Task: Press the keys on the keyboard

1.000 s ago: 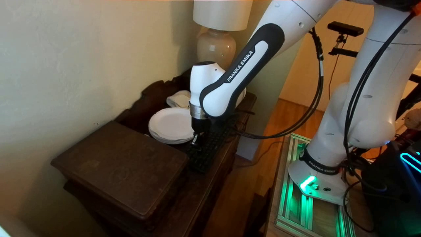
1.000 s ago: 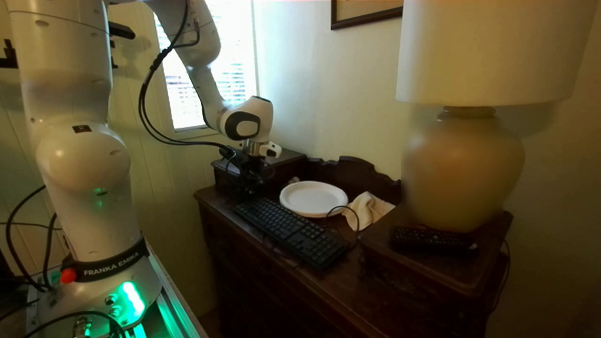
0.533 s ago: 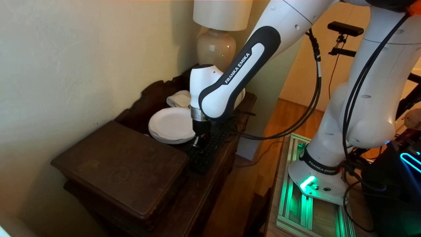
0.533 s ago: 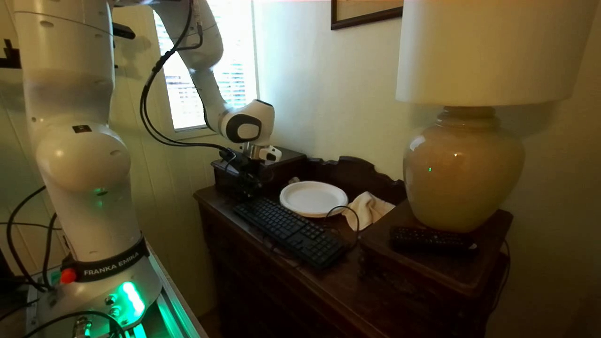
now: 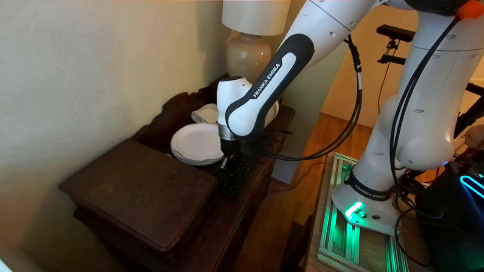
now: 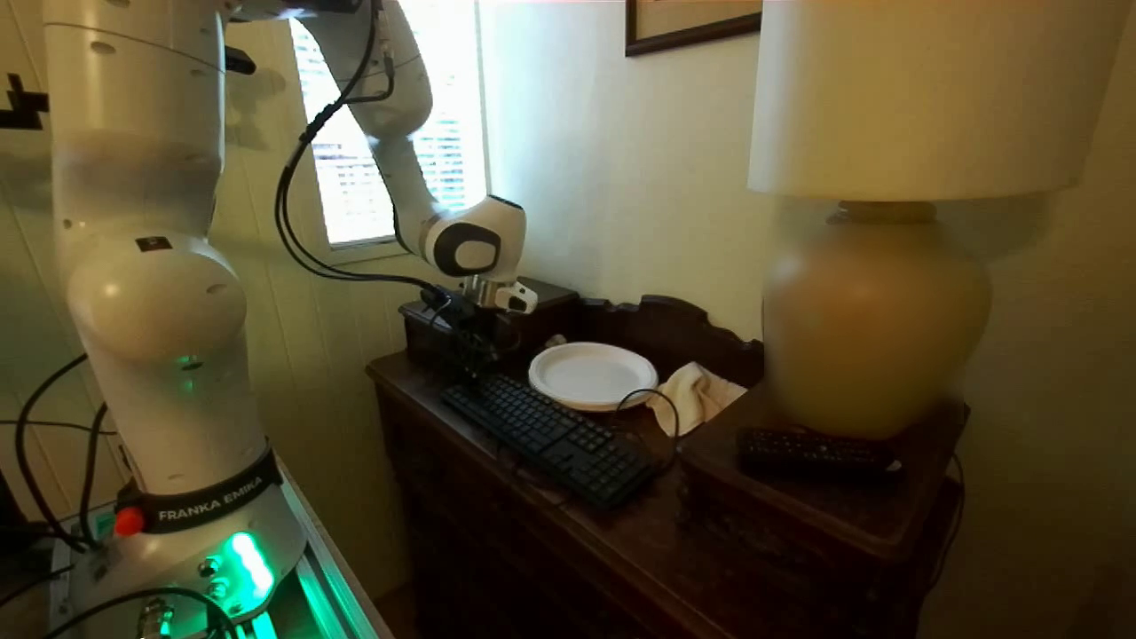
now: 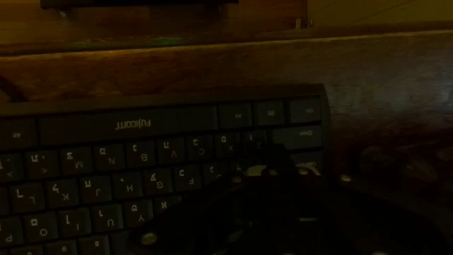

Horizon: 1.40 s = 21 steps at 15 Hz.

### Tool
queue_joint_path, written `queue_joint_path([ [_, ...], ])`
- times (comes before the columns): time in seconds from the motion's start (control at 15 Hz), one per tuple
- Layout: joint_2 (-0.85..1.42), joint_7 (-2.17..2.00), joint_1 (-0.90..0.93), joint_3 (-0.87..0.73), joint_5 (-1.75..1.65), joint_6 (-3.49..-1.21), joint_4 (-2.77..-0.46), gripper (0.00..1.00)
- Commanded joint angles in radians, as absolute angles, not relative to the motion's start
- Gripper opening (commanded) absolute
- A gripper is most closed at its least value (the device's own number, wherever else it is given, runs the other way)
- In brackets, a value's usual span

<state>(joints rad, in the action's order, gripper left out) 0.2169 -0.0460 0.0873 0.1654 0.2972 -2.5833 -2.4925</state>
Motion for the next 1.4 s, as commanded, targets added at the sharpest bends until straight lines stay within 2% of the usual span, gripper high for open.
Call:
queue_joint_path([
  [0.0,0.249,-0.028,0.082,0.174,0.335,-2.578,-2.462,0.0],
  [1.33,0.292,-0.031,0.07,0.171,0.345,-2.562,-2.434,0.0],
])
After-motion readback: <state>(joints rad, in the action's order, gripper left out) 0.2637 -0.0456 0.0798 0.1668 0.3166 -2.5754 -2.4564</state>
